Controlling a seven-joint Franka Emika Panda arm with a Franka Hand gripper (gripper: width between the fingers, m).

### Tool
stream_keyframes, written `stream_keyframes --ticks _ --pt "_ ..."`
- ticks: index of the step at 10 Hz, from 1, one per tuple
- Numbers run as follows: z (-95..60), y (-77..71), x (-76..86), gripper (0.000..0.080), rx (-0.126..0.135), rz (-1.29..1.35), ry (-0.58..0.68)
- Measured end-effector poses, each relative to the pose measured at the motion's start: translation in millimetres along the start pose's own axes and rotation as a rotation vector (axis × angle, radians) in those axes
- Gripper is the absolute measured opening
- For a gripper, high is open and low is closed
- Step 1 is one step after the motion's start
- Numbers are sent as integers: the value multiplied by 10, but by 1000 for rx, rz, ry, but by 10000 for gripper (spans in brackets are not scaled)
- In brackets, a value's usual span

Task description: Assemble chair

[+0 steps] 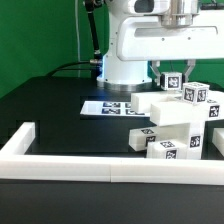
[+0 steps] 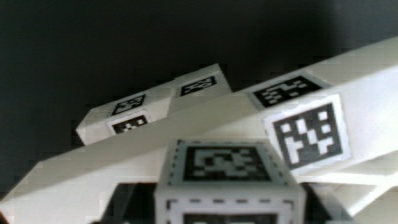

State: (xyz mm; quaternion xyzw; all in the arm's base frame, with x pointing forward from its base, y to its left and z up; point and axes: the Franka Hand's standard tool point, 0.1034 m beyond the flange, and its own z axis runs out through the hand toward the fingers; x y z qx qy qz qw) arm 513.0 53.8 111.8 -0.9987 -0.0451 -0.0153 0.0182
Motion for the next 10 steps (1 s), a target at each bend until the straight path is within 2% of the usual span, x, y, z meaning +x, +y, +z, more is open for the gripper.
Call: stream_keyframes --ticks 10 --pt "6 5 6 276 -2 22 3"
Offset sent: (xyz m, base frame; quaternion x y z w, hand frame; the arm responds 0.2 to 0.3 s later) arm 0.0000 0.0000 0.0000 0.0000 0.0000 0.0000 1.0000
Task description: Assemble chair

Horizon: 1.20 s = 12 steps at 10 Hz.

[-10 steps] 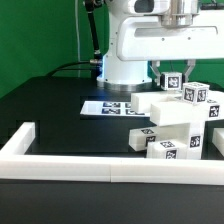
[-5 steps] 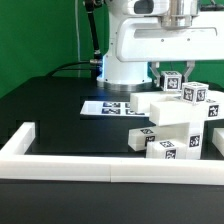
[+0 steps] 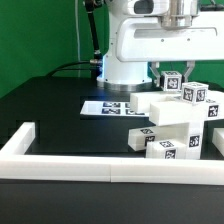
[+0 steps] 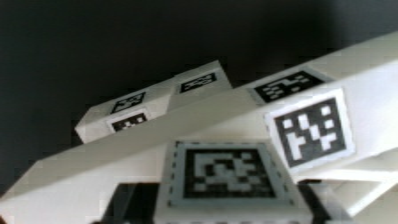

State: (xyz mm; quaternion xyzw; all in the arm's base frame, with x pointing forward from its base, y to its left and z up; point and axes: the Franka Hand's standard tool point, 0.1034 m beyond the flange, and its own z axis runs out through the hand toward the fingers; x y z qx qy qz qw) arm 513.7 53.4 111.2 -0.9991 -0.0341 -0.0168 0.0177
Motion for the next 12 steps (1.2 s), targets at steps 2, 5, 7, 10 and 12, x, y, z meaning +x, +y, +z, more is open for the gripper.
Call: stream_keyframes --ticks 2,5,7,10,12 --pt "0 -2 0 276 1 39 0" --pt "1 -5 -1 276 4 246 0" --pt "1 -5 -2 276 4 394 -1" --pt "2 -10 -2 276 6 573 -1" --pt "3 -15 -3 276 6 699 -2"
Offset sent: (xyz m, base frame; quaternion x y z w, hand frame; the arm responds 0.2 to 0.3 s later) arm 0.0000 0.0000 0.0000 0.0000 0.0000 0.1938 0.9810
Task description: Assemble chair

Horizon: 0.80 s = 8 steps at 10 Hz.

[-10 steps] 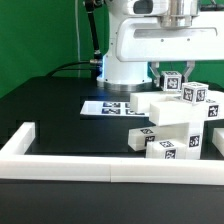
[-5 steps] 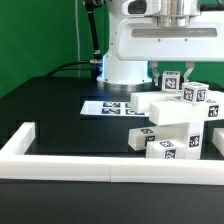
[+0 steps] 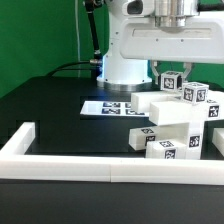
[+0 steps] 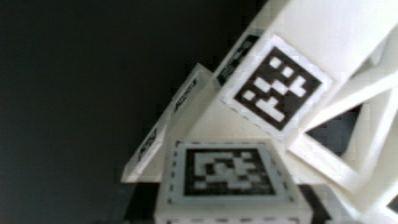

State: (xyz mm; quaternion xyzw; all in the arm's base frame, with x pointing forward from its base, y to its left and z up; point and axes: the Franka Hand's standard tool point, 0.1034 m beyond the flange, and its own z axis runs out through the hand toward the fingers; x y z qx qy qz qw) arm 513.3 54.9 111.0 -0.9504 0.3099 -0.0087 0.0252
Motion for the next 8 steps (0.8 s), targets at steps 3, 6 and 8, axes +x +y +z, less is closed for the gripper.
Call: stream_keyframes --ticks 3,6,8 --pt "1 -9 -8 276 6 142 -4" --pt "2 -16 -15 276 7 270 -6" --pt "1 -17 -24 505 1 206 -11"
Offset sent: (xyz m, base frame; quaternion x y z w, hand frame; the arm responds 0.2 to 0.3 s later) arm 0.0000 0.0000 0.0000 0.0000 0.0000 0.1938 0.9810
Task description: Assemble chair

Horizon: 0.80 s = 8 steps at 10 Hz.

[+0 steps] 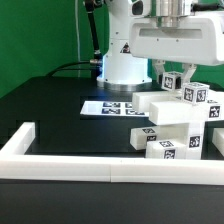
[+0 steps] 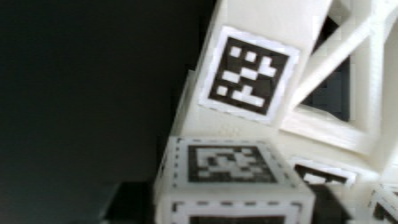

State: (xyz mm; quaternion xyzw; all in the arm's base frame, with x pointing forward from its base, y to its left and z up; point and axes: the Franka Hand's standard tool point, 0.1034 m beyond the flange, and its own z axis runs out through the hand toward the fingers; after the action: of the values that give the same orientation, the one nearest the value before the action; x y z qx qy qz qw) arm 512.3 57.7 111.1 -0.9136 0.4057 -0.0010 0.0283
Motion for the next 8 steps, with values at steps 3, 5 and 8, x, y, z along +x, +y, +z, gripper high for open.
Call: stream_keyframes --ticks 3,5,8 --pt "-8 -17 -12 641 1 -217 0" --pt "-6 -19 -15 648 1 -400 2" --pt "-5 -16 -13 649 -6 -634 6"
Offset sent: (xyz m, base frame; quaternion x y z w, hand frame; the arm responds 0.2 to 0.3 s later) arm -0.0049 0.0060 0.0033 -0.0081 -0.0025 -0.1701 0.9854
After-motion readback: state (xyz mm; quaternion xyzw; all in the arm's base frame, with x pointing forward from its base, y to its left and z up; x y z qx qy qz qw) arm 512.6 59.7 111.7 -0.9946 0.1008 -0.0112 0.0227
